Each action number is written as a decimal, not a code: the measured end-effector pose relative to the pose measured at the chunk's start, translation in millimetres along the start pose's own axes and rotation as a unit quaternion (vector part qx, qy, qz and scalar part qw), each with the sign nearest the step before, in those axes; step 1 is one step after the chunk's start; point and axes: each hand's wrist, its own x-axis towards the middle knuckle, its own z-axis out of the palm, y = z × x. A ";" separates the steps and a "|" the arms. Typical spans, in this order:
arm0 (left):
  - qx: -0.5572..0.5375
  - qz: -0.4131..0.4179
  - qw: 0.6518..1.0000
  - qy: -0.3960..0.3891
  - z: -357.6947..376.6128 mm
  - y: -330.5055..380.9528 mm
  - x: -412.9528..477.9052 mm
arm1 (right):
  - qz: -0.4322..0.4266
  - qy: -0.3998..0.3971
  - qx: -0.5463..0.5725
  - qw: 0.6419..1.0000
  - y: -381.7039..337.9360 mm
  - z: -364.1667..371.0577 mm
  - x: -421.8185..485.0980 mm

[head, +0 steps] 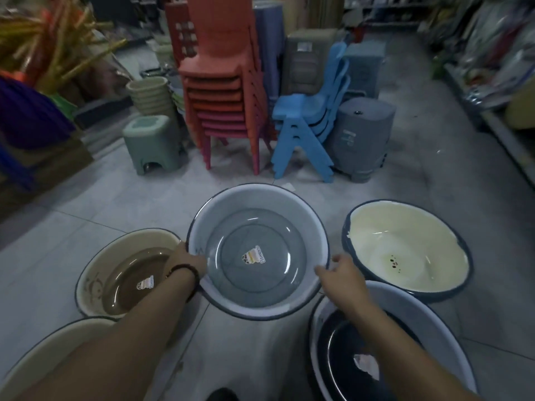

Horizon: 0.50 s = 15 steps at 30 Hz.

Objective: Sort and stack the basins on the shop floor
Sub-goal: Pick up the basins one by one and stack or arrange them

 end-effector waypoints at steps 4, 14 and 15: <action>0.032 0.098 0.990 -0.099 -21.2 59.9 -40.7 | 0.024 0.059 0.028 0.998 8.6 -73.8 -14.4; -0.093 0.090 0.962 -0.240 44.6 100.1 -194.2 | 0.098 0.196 0.156 0.963 131.1 -170.8 -120.9; -0.092 0.079 0.962 -0.246 57.6 93.0 -206.4 | 0.112 0.201 0.168 0.959 145.5 -171.6 -128.4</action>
